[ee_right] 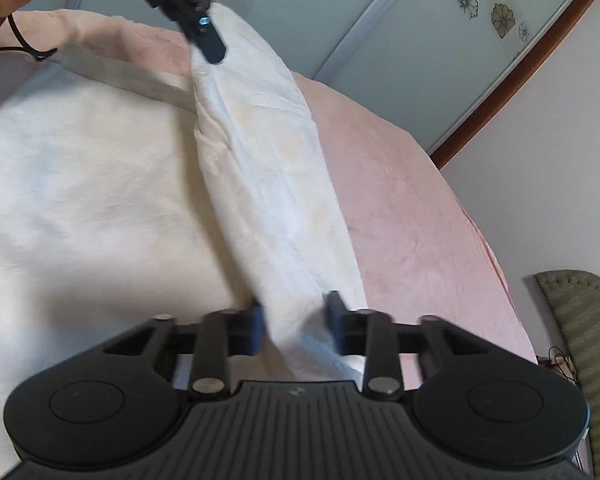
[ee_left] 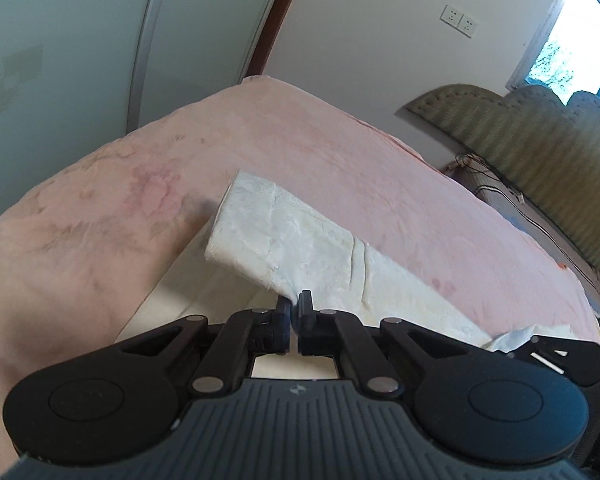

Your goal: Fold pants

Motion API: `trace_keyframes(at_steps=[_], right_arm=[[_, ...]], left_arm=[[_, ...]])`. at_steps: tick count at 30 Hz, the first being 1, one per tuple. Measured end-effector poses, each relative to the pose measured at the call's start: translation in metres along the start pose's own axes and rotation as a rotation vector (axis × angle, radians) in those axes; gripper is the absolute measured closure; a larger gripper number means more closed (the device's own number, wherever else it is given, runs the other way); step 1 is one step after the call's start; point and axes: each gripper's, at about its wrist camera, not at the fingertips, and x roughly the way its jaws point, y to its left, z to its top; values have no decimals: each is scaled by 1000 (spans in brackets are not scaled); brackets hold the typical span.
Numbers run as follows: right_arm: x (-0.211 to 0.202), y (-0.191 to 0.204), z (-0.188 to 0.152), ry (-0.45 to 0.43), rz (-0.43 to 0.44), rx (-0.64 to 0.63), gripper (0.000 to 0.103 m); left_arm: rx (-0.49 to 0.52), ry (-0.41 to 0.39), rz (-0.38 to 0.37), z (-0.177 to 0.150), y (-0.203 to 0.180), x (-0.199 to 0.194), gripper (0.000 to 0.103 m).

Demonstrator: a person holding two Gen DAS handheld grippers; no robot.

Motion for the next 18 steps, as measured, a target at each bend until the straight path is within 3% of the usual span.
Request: trace_keyframes(at_steps=[4, 10, 15, 18], right_arm=[[-44, 44, 4, -1, -18, -58, 88], [-82, 100, 2, -23, 87, -30, 88], [-80, 108, 3, -13, 92, 15, 88], [-84, 111, 4, -20, 86, 56, 88]], left_arm=[[-15, 59, 1, -28, 26, -22, 100], [-46, 91, 50, -52, 55, -37, 100], [-5, 80, 79, -58, 52, -38, 99], [-43, 74, 81, -63, 58, -37, 99]])
